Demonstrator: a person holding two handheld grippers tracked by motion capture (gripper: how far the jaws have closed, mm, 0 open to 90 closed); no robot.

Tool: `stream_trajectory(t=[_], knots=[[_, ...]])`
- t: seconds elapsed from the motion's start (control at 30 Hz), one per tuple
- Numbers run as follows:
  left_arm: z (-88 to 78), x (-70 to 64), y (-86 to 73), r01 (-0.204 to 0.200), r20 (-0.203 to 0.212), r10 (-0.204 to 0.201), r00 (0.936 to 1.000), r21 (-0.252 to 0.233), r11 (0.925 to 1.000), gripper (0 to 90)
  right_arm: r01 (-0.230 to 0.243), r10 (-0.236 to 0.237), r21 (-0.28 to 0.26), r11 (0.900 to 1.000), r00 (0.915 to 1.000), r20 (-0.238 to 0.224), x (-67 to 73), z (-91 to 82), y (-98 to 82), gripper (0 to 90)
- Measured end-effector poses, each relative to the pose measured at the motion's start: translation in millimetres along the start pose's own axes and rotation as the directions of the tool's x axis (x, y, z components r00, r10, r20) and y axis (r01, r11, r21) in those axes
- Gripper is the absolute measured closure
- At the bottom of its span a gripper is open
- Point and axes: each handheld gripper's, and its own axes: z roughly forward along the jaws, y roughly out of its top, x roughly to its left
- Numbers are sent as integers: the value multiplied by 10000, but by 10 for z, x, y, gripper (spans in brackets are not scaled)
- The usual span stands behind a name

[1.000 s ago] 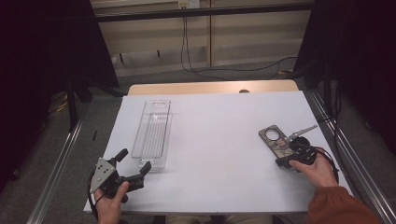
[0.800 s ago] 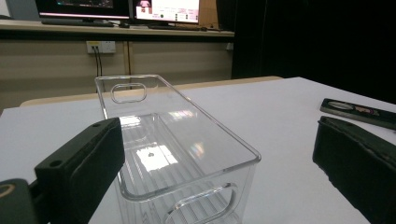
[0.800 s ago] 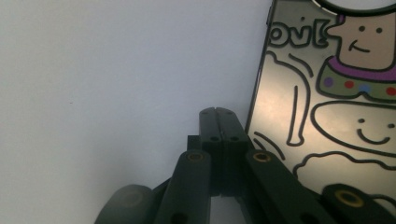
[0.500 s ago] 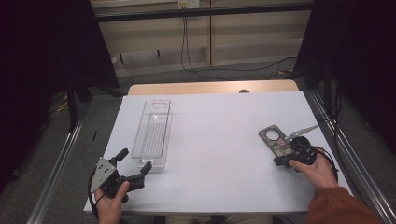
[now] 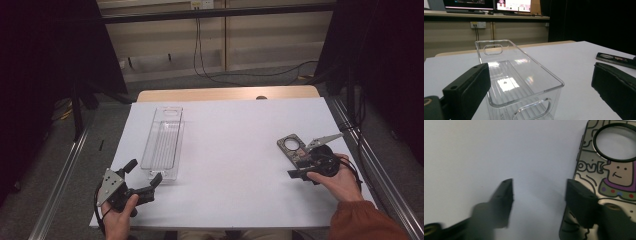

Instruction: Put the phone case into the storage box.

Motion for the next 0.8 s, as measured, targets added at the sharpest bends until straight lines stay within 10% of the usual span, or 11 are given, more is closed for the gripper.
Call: stream_trajectory(t=[0.2,0.8], knots=[[-4,9,-2,-33,-18,33,10000,31,10000,24,73,-75,98,9999,9998,193,40,3,51,99],[1,14,-9,6,-104,-6,9999,21,10000,24,161,-100,-621,9979,9952,973,39,-103,163,36]])
